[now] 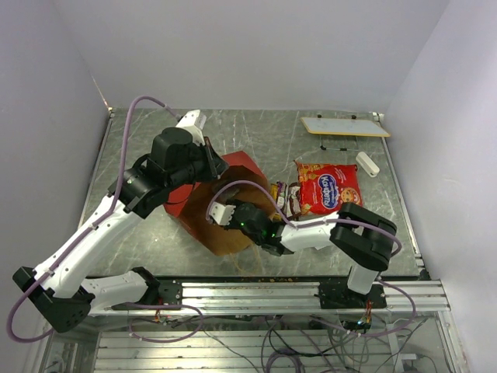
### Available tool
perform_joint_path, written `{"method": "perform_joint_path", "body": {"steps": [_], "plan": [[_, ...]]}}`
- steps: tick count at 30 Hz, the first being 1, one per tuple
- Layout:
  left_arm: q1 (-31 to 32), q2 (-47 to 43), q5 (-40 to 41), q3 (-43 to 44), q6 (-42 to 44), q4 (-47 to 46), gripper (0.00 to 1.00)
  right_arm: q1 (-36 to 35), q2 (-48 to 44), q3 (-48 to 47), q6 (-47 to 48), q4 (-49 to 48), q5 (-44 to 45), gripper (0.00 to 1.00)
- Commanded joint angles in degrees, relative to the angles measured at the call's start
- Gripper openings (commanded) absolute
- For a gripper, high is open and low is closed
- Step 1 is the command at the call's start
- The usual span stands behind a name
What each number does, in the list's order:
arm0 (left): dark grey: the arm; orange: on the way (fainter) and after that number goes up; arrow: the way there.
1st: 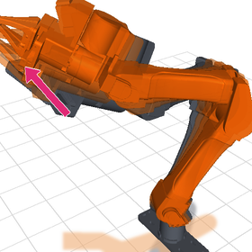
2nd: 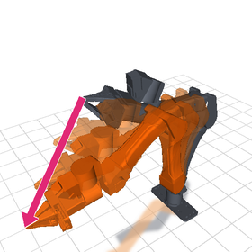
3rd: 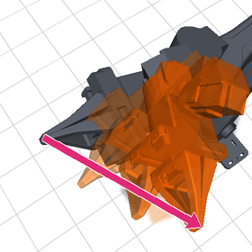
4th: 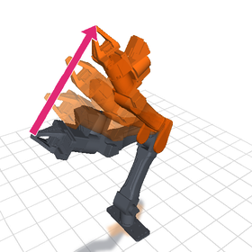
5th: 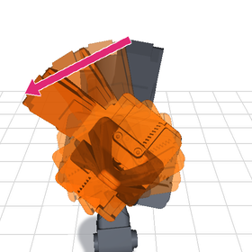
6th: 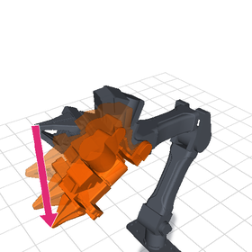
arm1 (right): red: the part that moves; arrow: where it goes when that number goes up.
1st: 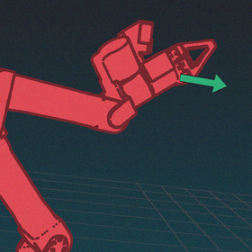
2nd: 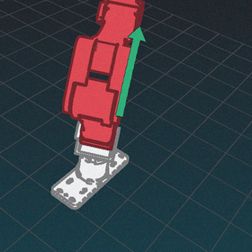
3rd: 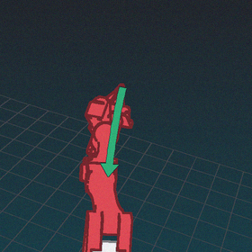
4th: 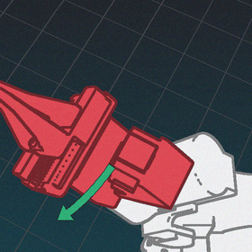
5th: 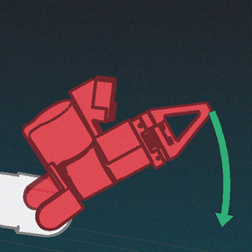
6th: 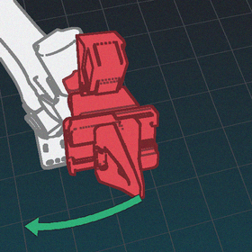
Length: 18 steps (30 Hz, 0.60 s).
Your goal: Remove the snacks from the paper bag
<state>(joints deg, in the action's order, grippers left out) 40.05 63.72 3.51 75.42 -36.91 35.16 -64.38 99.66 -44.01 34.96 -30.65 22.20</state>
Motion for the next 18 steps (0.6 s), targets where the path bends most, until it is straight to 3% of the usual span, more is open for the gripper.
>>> {"method": "perform_joint_path", "body": {"steps": [1,18], "plan": [[-0.1,0.7,-3.3,0.5,-0.2,-3.3,0.07,0.5,3.4,-3.2,-9.3,-5.4,4.0,0.38],[-0.1,1.3,-5.0,0.5,0.4,-3.6,0.07,1.1,14.8,-10.8,-6.3,-13.0,2.9,0.62]]}}
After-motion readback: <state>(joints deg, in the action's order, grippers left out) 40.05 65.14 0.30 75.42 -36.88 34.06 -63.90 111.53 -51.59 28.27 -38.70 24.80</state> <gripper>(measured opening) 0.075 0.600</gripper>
